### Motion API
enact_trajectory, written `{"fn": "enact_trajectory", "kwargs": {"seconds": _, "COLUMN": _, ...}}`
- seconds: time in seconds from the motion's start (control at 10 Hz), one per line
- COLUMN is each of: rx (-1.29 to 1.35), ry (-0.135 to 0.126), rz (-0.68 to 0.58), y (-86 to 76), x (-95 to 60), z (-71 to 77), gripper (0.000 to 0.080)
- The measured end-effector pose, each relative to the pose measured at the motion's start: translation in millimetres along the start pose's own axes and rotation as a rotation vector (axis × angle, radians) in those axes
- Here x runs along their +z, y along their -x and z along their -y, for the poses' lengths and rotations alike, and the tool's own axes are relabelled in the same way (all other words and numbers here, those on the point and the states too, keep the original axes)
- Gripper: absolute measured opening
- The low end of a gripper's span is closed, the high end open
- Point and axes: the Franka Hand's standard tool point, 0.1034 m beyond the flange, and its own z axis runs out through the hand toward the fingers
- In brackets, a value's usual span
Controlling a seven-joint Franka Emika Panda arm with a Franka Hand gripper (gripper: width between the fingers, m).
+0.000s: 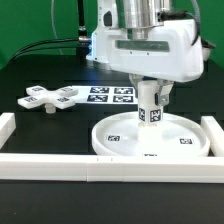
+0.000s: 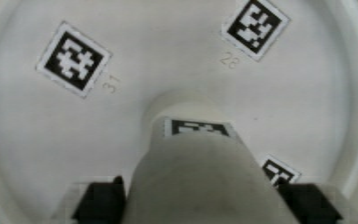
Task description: Assemble round table
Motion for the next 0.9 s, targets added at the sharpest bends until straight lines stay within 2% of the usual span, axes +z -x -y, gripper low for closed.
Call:
{"fn": "enact_trajectory", "kwargs": {"seconds": 0.4, "rx": 0.46, "ry": -0.035, "rz": 0.067, "y": -1.5, "x": 0.3, "z": -1.5, "gripper": 0.0409}}
{"fn": "enact_trajectory", "kwargs": {"seconds": 0.7, "rx": 0.792, "ry": -0.035, "rz": 0.114, "y": 2.5, "x": 1.5, "z": 0.3, "gripper": 0.0409}}
{"fn": "enact_trajectory", "kwargs": {"seconds": 0.9, "rx": 0.845, "ry": -0.035, "rz": 0.119, "y": 2.9, "x": 1.5, "z": 0.5, "gripper": 0.041}}
